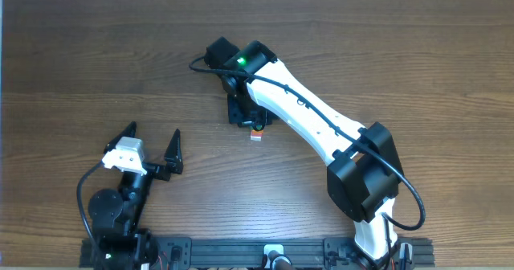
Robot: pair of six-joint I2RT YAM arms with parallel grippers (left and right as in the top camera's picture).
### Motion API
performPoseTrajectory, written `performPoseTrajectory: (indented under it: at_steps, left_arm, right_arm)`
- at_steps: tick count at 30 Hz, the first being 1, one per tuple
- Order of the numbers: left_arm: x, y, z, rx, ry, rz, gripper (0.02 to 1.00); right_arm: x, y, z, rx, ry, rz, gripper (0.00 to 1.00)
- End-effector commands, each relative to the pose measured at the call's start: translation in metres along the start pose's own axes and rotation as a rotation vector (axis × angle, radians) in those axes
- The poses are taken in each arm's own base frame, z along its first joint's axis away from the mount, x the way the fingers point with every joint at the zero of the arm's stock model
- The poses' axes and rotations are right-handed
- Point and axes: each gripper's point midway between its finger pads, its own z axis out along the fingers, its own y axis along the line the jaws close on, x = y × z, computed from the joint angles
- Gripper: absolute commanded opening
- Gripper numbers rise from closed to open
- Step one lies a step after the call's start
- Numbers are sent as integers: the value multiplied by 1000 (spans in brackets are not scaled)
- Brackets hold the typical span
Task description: Stack Cubes
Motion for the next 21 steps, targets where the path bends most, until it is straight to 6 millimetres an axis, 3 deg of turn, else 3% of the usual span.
performPoseTrajectory:
  at_steps: [1,6,8,12,15,21]
  left_arm:
    - [1,0,0,4,-1,8,998]
    - [1,0,0,4,-1,8,993]
    - [1,0,0,4,-1,8,998]
    - [1,0,0,4,-1,8,998]
    - [1,0,0,4,-1,8,998]
    - [1,0,0,4,-1,8,998]
  right_arm:
    - [0,-2,-10,-21,-19,10,364]
    - [0,-2,-10,-21,-19,10,400]
    - [0,-2,-10,-21,-19,10,465]
    - [-6,-5,-10,-26,-32,15,649]
    - [-27,-6,-12,-57,-91,-7,993]
    - [-77,-47,-15,-60,-200,51,993]
